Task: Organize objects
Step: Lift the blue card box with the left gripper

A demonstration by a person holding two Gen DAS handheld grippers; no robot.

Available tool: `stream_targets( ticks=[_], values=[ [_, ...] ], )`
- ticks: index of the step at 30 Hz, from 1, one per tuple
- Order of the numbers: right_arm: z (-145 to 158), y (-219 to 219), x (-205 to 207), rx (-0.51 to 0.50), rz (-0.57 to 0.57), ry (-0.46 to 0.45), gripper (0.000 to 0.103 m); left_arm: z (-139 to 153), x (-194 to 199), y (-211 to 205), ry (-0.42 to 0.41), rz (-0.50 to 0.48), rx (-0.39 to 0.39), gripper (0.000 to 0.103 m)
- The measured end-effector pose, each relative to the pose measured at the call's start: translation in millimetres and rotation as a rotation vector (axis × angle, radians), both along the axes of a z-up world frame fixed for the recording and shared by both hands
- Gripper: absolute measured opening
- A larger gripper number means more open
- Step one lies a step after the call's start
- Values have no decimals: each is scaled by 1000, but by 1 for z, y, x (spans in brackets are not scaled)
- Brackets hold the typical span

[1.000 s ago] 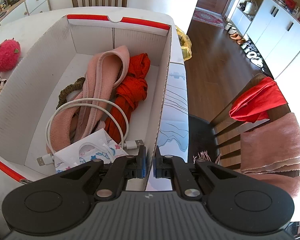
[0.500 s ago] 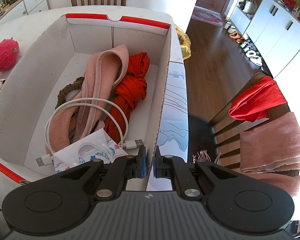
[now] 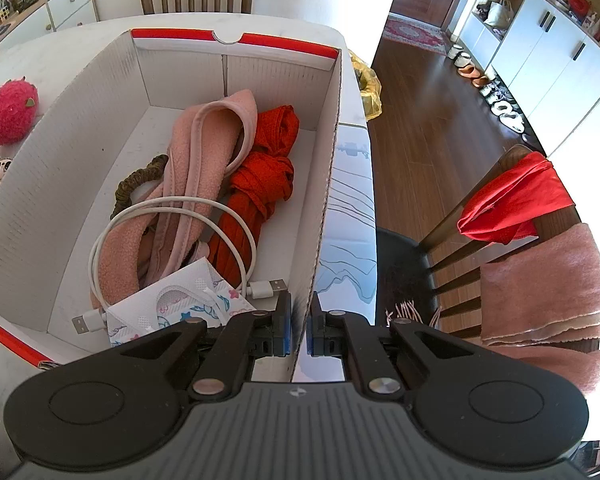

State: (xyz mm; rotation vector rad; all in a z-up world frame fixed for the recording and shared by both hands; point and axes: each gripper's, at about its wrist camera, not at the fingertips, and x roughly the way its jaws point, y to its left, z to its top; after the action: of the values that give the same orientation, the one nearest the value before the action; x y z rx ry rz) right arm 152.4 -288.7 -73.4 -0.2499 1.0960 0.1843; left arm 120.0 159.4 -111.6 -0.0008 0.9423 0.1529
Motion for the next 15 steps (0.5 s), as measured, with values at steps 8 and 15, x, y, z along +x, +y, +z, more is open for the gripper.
stream_targets(
  ticks=[8,15],
  values=[
    [-2,-1,0,15,-1,4,6,32,-9,-15,-49,0,-74,48],
    [-3,-2,-1,31,-14,6,6,64,-8,-54,-95,-82,-115,48]
  ],
)
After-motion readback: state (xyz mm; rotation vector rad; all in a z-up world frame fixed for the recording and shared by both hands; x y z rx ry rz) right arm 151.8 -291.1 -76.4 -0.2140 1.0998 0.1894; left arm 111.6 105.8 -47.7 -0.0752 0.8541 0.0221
